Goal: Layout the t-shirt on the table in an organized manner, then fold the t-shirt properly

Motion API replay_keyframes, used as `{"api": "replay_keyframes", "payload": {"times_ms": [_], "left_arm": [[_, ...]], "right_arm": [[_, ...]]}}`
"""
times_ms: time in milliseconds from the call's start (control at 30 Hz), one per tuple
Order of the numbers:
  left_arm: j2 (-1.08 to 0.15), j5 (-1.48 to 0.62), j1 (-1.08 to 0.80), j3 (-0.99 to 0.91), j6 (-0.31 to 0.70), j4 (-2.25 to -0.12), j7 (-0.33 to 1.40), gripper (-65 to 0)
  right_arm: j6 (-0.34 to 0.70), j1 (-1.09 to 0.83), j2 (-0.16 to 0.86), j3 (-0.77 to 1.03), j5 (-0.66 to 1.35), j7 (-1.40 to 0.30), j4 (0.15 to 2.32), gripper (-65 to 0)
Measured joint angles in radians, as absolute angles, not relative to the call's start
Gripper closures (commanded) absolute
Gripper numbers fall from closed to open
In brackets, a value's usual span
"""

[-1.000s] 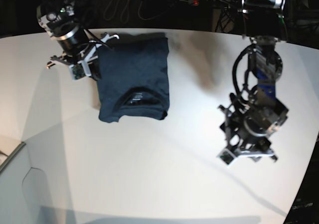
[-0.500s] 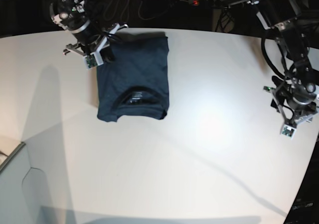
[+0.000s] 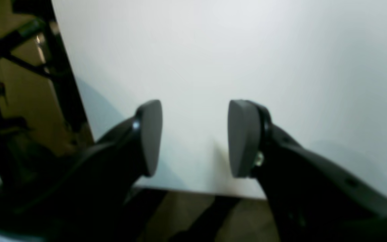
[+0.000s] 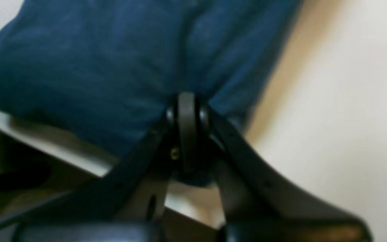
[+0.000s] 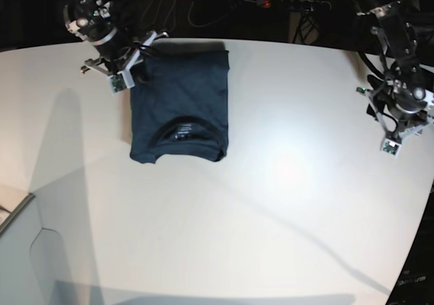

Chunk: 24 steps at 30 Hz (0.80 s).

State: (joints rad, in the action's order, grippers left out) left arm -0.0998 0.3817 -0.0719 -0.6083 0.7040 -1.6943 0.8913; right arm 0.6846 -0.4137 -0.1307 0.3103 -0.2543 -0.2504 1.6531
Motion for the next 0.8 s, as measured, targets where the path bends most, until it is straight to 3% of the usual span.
{"api": "replay_keyframes", "payload": {"times_ms": [133,467,800], "left_arm": [[-0.101,0.385,-0.113,-0.641,0.703,-1.696,0.894,-28.7],[0.006,0.382,-0.324,-0.642,0.702,-1.740,1.010,0.0],[0.093,0.377,-0.443,-0.642,0.703,-1.728,0.963,0.0]], "right_arm": [[0.685,-0.429,-0.128,0.366,-0.148,-0.234,1.766,0.0],[0.685,-0.569,-0.128,0.471,-0.122,-0.253,1.801,0.0],[0.685,-0.708,-0.104,0.500,-0.118,-0.242,1.698,0.0]]}}
